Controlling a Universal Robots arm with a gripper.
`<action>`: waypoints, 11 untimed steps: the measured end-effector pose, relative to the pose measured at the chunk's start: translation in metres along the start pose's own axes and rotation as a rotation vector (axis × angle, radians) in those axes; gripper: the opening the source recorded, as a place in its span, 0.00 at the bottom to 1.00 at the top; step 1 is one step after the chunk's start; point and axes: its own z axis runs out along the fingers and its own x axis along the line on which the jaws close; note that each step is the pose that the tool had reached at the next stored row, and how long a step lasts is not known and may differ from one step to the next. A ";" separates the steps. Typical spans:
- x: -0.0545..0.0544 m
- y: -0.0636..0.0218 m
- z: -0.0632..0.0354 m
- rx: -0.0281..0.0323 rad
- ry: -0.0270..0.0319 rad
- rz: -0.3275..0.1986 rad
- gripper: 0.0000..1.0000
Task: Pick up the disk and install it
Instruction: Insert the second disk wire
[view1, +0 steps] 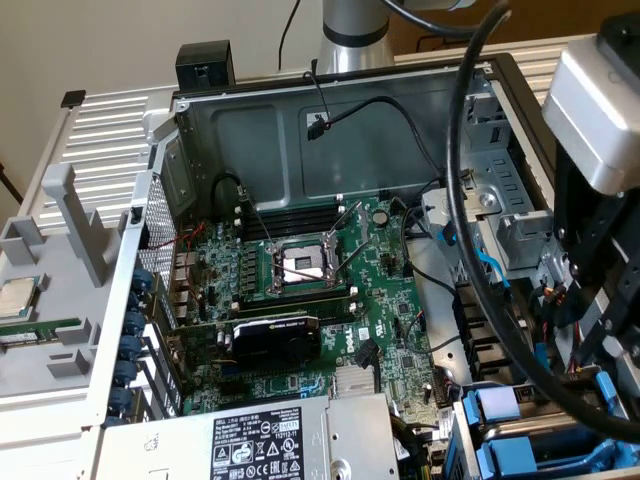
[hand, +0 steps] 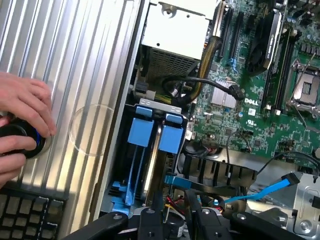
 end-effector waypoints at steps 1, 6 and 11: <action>0.000 0.0000 0.0000 -0.0019 0.0006 -0.019 0.31; 0.000 0.0000 0.0000 -0.0108 0.0033 -0.110 0.31; 0.000 0.0000 0.0000 -0.0198 0.0059 -0.200 0.31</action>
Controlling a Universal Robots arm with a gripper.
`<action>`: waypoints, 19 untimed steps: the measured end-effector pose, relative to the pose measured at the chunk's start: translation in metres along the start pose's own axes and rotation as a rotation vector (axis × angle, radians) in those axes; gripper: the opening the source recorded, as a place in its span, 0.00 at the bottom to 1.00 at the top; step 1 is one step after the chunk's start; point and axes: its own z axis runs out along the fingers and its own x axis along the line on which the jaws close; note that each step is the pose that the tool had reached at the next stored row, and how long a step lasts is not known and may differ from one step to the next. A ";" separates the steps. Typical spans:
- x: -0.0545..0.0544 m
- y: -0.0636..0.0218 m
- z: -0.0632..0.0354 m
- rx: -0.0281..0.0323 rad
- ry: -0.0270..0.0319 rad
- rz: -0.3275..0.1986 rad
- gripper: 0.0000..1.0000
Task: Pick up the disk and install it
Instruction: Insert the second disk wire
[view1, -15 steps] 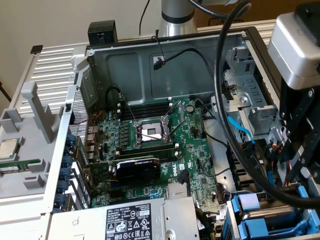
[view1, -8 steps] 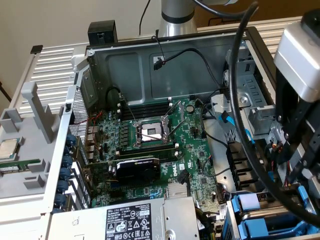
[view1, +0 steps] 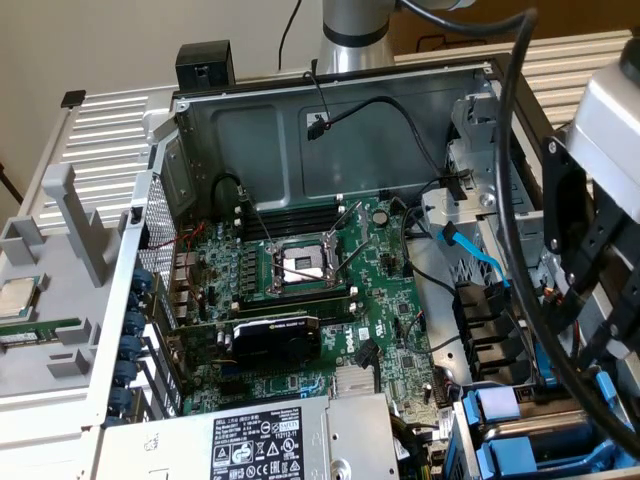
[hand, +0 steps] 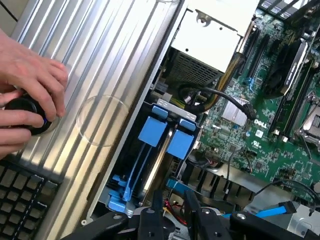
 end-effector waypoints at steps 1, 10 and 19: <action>0.000 0.0000 0.0000 -0.0018 0.0005 -0.018 0.31; 0.000 0.0000 0.0000 -0.0180 0.0054 -0.181 0.31; 0.000 0.0000 0.0000 -0.0338 0.0101 -0.343 0.31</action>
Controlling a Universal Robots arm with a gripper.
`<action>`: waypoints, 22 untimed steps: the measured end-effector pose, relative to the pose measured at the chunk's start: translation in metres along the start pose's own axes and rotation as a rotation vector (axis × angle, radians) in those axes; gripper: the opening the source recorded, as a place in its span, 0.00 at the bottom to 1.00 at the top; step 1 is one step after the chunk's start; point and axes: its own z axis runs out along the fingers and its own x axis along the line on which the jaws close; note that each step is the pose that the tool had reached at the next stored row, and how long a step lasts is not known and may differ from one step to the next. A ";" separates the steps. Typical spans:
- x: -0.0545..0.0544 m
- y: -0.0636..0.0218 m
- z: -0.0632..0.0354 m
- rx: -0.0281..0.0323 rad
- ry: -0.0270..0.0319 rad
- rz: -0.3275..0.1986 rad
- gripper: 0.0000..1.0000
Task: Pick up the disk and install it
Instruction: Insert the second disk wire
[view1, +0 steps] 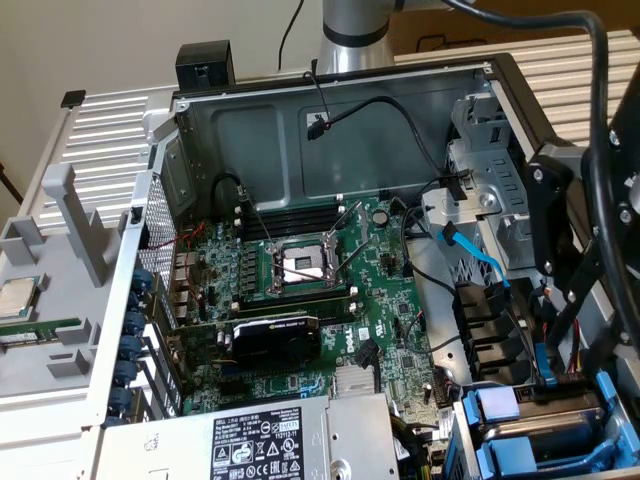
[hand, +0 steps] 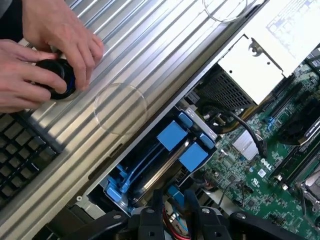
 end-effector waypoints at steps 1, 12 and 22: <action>0.000 0.0000 0.0001 -0.0015 0.0005 -0.019 0.31; 0.000 -0.0004 0.0000 -0.0125 0.0041 -0.185 0.31; 0.000 -0.0004 -0.0001 -0.0142 0.0200 -0.359 0.31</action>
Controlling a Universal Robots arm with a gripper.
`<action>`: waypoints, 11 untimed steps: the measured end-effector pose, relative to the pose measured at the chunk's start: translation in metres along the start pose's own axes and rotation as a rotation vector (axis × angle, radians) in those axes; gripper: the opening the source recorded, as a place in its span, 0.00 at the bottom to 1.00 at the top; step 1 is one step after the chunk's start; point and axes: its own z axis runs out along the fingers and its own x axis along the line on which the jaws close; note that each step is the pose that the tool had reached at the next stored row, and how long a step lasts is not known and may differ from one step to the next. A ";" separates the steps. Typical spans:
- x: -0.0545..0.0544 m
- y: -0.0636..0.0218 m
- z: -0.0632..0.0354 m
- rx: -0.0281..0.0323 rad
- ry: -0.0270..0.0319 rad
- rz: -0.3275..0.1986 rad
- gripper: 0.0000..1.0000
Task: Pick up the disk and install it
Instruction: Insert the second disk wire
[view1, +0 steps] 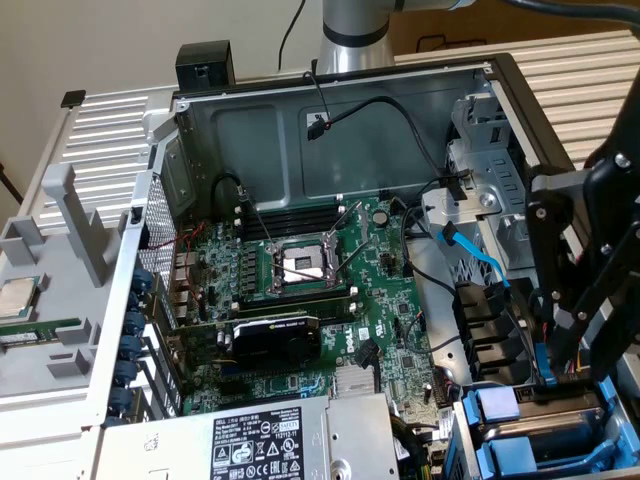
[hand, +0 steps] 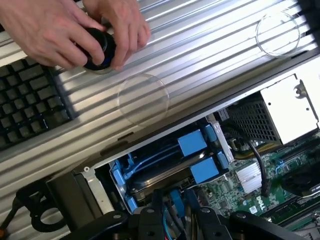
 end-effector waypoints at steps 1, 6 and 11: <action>0.000 0.0000 0.0000 0.0008 0.0022 -0.015 0.31; 0.000 -0.0003 -0.0002 0.0066 0.0081 -0.073 0.31; 0.000 -0.0002 0.0000 0.0097 0.0126 -0.145 0.31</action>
